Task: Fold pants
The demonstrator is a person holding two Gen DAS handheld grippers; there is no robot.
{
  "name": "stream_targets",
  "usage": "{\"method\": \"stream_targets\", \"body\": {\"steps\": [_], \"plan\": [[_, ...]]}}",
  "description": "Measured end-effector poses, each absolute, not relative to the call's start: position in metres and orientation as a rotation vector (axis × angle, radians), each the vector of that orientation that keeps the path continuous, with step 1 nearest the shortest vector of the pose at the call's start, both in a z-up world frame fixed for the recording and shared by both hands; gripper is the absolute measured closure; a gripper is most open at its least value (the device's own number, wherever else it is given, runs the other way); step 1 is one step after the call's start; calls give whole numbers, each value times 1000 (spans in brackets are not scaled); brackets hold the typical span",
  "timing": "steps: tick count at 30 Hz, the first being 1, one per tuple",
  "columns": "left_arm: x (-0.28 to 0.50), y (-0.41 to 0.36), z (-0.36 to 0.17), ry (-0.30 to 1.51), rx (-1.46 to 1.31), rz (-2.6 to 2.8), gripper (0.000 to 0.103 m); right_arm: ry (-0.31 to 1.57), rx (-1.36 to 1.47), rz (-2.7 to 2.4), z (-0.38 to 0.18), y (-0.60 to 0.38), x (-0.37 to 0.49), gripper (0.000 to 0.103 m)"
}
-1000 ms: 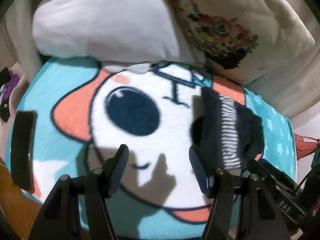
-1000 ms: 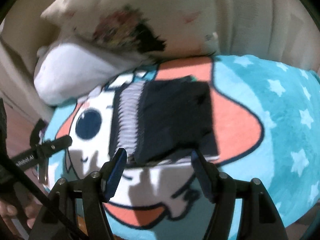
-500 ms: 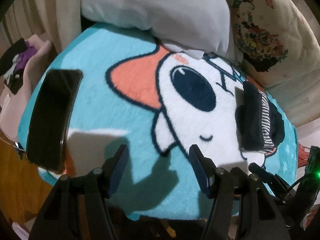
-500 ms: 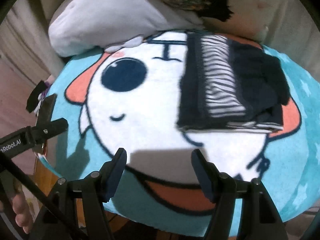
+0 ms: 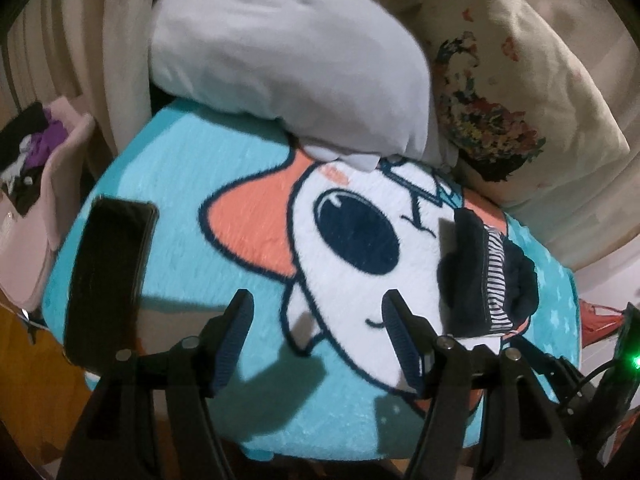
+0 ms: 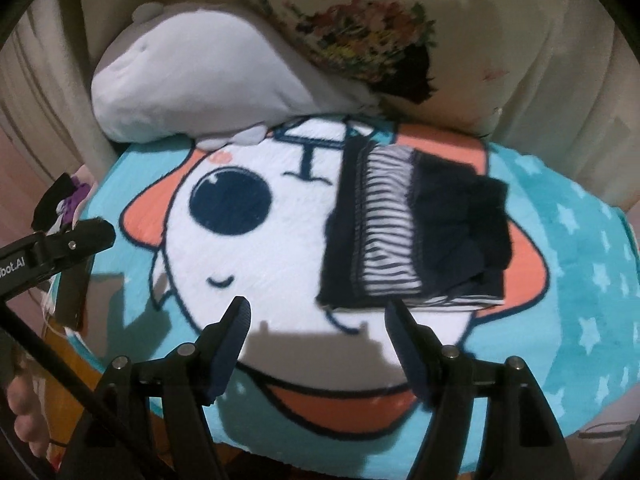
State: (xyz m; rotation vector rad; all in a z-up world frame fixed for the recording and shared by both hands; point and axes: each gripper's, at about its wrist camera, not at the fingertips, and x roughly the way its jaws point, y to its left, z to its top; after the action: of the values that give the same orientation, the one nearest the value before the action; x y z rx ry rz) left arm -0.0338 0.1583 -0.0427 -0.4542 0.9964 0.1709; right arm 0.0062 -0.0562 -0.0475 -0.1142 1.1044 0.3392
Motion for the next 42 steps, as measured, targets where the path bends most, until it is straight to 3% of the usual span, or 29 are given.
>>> {"method": "stream_targets", "body": {"steps": [7, 42], "plan": [[-35, 147, -36, 992, -381, 177, 32, 1120, -117, 321, -48, -59, 5, 27], [-53, 121, -36, 1021, -322, 151, 32, 1168, -64, 265, -57, -85, -15, 25]]}}
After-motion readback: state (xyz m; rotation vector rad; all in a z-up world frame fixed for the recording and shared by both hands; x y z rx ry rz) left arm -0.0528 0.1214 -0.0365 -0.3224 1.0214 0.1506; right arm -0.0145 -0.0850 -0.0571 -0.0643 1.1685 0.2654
